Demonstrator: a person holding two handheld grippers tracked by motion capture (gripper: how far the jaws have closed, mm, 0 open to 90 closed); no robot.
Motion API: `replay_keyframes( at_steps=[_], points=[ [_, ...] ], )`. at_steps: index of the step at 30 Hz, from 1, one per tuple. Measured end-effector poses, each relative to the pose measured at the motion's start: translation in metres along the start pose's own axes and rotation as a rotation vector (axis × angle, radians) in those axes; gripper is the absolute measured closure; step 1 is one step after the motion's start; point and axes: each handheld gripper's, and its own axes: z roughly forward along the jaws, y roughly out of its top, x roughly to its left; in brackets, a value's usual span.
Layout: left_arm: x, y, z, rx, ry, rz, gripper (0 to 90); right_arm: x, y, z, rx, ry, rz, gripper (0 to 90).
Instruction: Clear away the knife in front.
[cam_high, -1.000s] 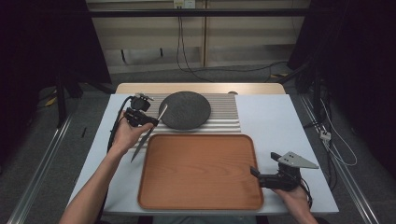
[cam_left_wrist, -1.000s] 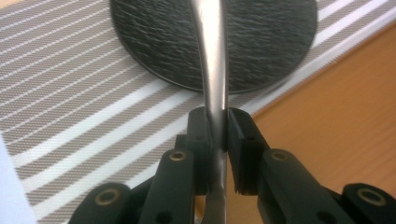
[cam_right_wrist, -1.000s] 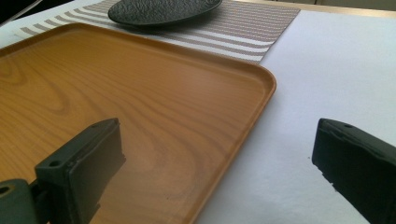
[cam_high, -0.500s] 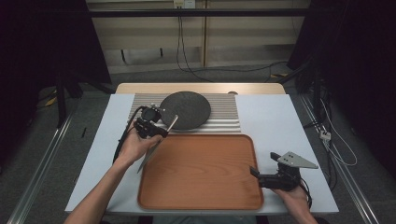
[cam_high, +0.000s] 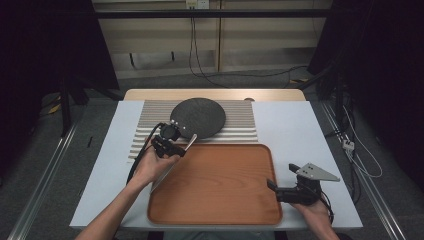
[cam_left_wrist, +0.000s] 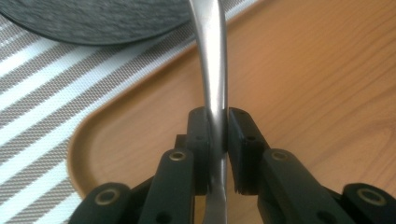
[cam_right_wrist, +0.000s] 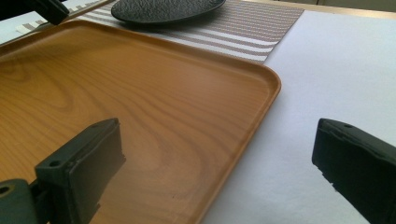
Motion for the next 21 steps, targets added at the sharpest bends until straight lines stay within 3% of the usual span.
replay_keyframes(
  at_steps=[7, 21],
  points=[
    [-0.01, -0.004, 0.012, 0.035, -0.015, -0.005, 79.9, 0.0, 0.0, 0.0, 0.0, 0.001, 0.001, 1.5],
    [-0.023, -0.013, 0.026, 0.064, 0.003, -0.006, 79.8, 0.0, 0.0, 0.001, 0.004, 0.002, -0.006, 1.6]
  ],
)
